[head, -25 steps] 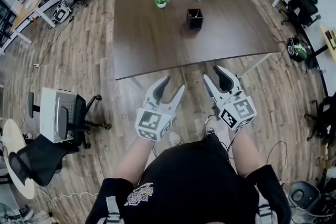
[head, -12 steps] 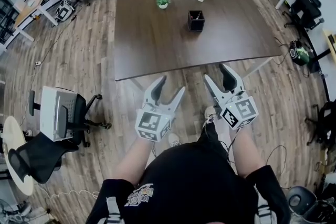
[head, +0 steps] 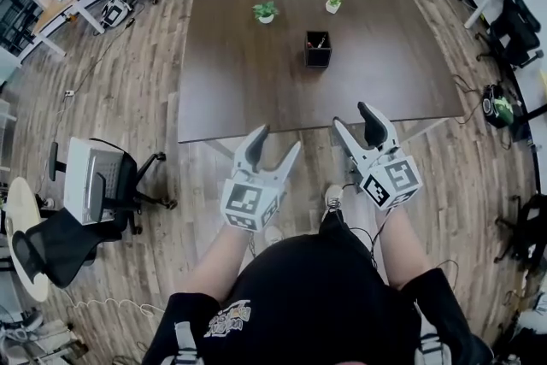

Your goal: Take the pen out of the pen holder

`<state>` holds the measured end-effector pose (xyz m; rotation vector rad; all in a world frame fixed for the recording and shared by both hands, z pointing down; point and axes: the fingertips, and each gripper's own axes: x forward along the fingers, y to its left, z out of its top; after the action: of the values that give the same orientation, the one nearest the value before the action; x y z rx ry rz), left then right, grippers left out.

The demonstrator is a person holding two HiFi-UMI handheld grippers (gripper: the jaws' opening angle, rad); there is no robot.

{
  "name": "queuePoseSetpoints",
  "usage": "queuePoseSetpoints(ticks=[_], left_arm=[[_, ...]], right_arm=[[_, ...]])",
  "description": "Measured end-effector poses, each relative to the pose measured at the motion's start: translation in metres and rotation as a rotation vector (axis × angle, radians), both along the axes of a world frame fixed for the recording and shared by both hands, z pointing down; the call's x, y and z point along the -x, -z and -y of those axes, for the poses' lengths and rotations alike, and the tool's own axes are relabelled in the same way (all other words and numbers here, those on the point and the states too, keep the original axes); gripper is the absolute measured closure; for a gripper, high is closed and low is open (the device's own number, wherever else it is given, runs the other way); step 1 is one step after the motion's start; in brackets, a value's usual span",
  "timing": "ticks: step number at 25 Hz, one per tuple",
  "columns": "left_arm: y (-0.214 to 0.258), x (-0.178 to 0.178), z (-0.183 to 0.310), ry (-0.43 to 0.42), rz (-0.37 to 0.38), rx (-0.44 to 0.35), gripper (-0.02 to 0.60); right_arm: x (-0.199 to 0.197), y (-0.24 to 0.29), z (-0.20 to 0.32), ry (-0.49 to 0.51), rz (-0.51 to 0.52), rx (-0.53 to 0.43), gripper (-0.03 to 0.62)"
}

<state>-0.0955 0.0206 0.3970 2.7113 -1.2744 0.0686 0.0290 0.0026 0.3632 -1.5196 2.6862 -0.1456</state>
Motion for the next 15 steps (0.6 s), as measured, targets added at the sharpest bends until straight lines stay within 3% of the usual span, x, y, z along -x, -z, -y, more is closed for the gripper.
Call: queuePoseSetpoints(ticks=[15], left_arm=[[-0.002,-0.085,0.094,0.145,0.019,0.005,0.325]], right_arm=[[-0.084,-0.006,0.110,0.145,0.024,0.002,0.325]])
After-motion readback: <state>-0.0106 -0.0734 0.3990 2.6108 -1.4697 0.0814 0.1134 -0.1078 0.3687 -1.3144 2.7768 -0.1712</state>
